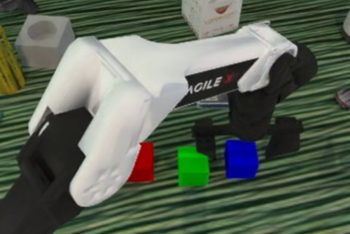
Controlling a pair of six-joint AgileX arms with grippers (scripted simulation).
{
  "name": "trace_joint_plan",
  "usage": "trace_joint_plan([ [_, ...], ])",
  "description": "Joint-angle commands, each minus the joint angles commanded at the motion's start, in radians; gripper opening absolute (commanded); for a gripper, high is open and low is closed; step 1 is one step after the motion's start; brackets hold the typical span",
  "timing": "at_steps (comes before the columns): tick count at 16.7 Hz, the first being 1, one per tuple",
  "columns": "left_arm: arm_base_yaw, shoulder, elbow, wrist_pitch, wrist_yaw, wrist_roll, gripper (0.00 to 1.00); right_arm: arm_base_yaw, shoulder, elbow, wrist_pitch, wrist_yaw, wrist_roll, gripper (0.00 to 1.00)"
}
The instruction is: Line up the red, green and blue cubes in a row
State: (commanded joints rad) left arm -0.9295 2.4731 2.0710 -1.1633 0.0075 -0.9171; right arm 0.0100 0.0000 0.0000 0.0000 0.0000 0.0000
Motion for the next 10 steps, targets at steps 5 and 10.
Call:
trace_joint_plan([
  [5,0.008,-0.001,0.113,-0.118,-0.003,-0.003,1.0,0.0,0.0,0.0,0.0,0.0,0.0,1.0],
  [10,0.019,-0.014,0.25,-0.265,0.0,-0.001,1.0,0.0,0.0,0.0,0.0,0.0,0.0,1.0],
])
